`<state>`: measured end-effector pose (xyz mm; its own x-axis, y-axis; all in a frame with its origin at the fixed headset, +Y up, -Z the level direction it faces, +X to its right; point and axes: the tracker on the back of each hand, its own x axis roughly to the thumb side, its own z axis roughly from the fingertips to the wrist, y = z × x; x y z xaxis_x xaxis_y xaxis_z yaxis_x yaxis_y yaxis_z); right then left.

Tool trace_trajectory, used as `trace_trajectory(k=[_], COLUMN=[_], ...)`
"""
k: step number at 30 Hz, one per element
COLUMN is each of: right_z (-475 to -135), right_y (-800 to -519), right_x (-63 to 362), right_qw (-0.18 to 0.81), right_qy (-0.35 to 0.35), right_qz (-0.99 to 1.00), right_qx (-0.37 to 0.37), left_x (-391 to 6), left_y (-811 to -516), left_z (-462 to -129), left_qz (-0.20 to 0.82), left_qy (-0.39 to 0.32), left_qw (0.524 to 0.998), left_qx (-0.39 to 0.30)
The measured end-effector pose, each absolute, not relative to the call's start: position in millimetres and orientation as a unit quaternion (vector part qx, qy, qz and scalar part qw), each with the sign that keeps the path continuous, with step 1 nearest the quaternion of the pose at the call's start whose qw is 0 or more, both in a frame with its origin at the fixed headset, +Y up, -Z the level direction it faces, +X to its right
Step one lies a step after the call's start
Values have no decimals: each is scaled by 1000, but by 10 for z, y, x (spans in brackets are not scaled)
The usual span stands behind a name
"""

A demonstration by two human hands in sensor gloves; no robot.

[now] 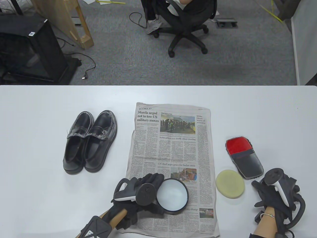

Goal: Dip and apply leather care cream with polishing sponge on shoes

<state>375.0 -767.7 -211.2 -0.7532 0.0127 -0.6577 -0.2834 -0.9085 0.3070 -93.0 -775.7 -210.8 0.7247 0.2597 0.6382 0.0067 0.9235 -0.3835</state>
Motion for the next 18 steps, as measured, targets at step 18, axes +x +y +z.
trace_trajectory(k=[18], right_z=[-2070], right_y=[-7009], right_x=[2026], right_qw=[85], right_qy=[68], right_qz=[982], right_qx=[156], left_x=[-962], left_y=[-7779], left_z=[-2145], left_qz=[50], left_qy=[-342], left_qw=[915], left_qx=[-210])
